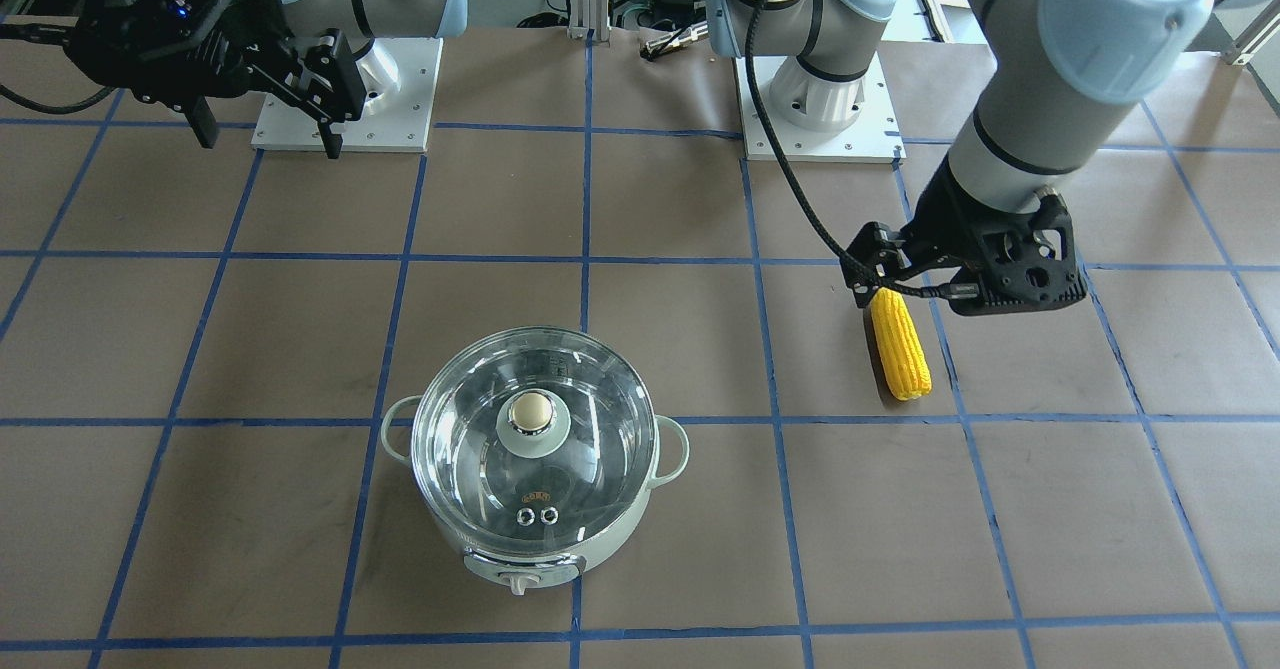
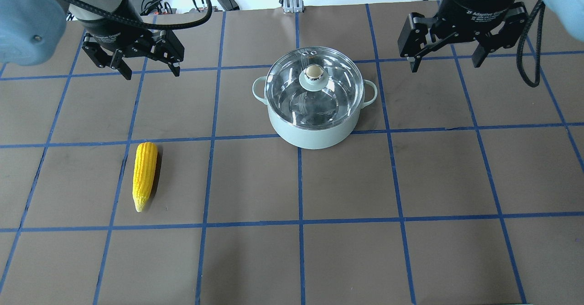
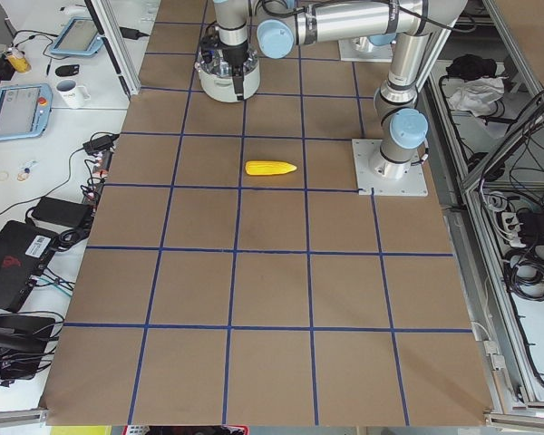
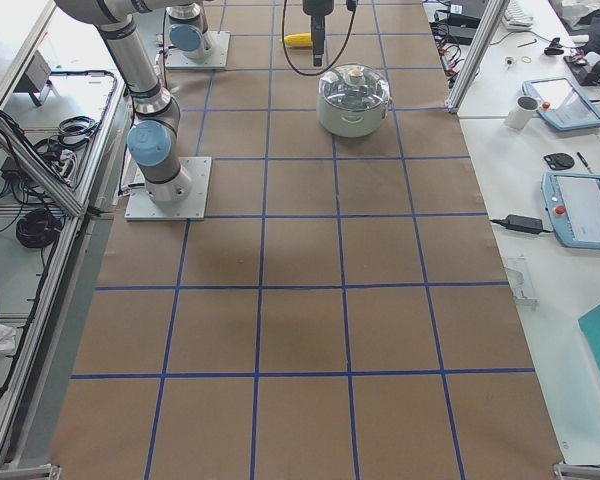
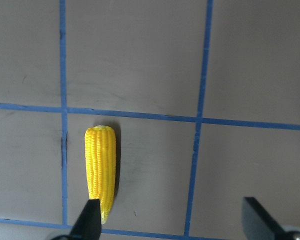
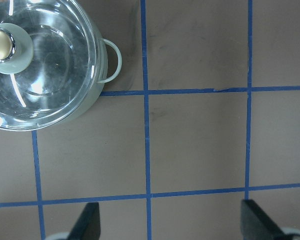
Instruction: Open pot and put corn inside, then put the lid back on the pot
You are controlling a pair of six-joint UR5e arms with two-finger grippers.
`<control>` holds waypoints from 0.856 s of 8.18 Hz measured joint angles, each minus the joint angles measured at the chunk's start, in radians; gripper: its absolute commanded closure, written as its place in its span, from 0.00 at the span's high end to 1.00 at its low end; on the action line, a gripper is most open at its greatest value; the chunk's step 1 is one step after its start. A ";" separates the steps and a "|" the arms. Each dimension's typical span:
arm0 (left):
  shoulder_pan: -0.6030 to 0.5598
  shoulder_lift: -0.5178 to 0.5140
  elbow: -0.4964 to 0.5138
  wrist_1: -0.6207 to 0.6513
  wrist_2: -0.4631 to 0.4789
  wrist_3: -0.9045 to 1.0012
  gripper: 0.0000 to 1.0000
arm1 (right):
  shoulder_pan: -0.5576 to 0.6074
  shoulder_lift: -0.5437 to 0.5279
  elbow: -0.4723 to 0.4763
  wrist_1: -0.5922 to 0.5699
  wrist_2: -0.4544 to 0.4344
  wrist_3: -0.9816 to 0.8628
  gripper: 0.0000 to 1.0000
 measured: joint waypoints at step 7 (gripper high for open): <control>0.243 -0.146 -0.188 0.080 0.025 0.112 1.00 | 0.070 0.255 -0.070 -0.241 0.005 0.149 1.00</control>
